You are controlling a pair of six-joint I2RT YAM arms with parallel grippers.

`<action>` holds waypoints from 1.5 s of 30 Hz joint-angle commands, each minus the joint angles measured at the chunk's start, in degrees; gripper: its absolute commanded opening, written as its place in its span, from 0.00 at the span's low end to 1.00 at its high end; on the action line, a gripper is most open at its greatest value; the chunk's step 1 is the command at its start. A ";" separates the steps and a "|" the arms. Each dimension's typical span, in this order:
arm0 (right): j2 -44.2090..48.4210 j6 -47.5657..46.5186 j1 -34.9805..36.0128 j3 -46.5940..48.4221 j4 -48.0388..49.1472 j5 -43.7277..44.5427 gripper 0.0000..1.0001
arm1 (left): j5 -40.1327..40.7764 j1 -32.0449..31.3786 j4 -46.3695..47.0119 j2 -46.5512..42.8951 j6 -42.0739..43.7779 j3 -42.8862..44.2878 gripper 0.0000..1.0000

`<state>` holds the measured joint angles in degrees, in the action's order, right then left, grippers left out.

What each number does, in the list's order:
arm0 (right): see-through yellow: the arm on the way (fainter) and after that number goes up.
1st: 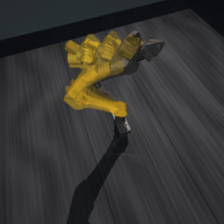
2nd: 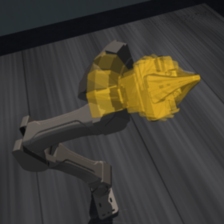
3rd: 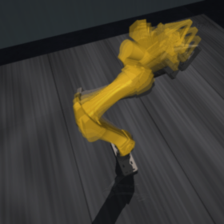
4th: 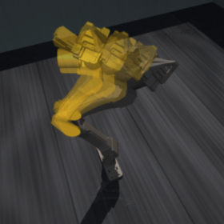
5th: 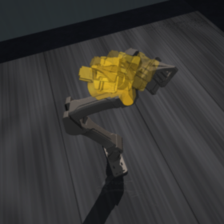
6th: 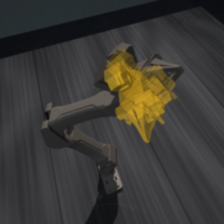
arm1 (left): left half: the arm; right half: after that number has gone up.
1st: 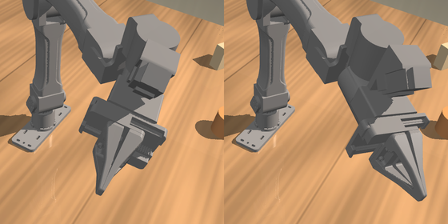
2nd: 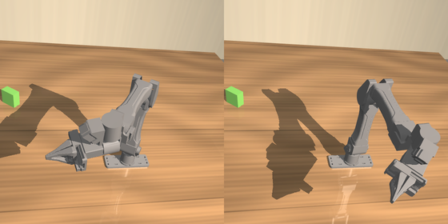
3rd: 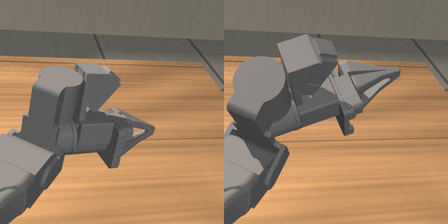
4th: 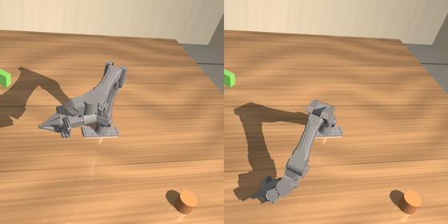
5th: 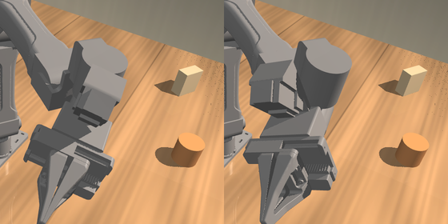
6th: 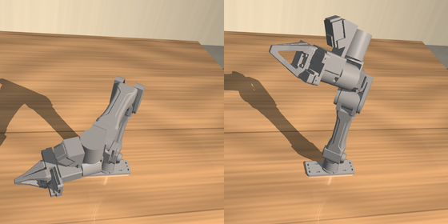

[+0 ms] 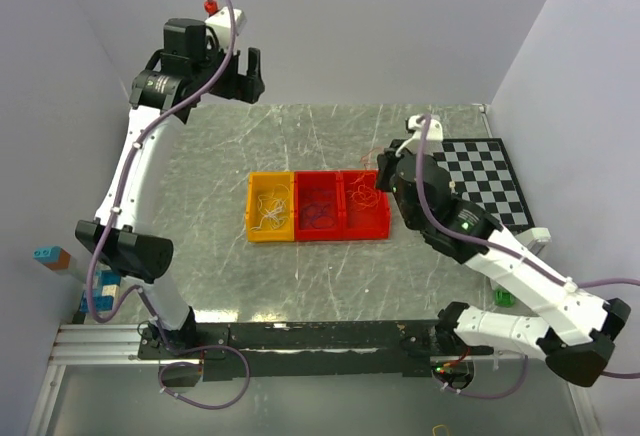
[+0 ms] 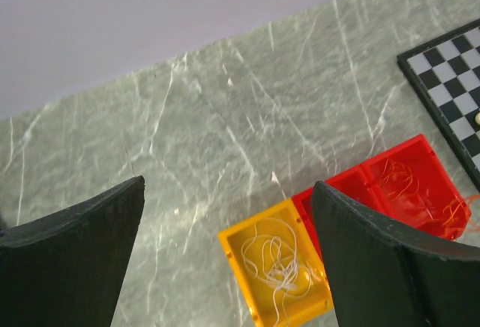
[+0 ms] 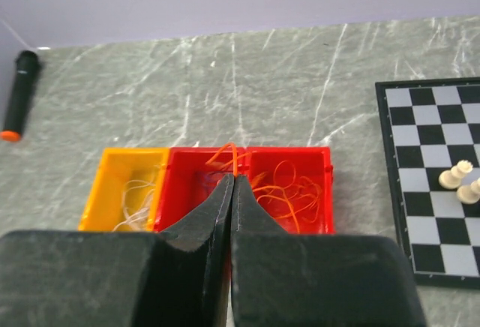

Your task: Untangle the cables

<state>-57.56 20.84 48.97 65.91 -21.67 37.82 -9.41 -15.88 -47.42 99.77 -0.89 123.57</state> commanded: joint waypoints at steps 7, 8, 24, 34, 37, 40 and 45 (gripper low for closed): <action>-4.84 -5.28 -6.51 0.80 6.02 -5.65 0.00 | -2.37 2.52 -2.16 -5.19 -3.51 -4.38 0.97; -5.10 -5.11 -7.22 0.19 6.29 -6.35 0.00 | -2.19 2.52 -2.06 -5.72 -3.42 -4.91 0.97; -13.19 1.30 -11.35 -10.00 6.64 -11.98 0.00 | -1.14 4.27 -2.77 -5.28 -5.09 -5.88 0.97; -22.49 5.61 -13.28 -11.78 5.41 -16.02 0.00 | -2.02 5.51 -0.04 -7.83 -4.39 -11.50 0.97; -27.41 6.32 -14.77 -8.88 4.19 -18.83 0.00 | -1.14 5.60 0.04 -8.09 -3.95 -13.08 0.97; -31.72 7.54 -16.53 -5.37 2.34 -21.20 0.00 | -1.14 5.95 0.92 -8.71 -3.51 -15.45 0.97; -31.22 7.46 -17.15 -4.82 2.07 -24.55 0.52 | 0.88 6.21 6.63 -12.31 -2.63 -22.92 0.97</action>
<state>-91.18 27.75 32.36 58.70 -19.22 16.62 -10.52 -10.09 -46.72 92.27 -3.79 104.75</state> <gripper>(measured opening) 0.304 0.966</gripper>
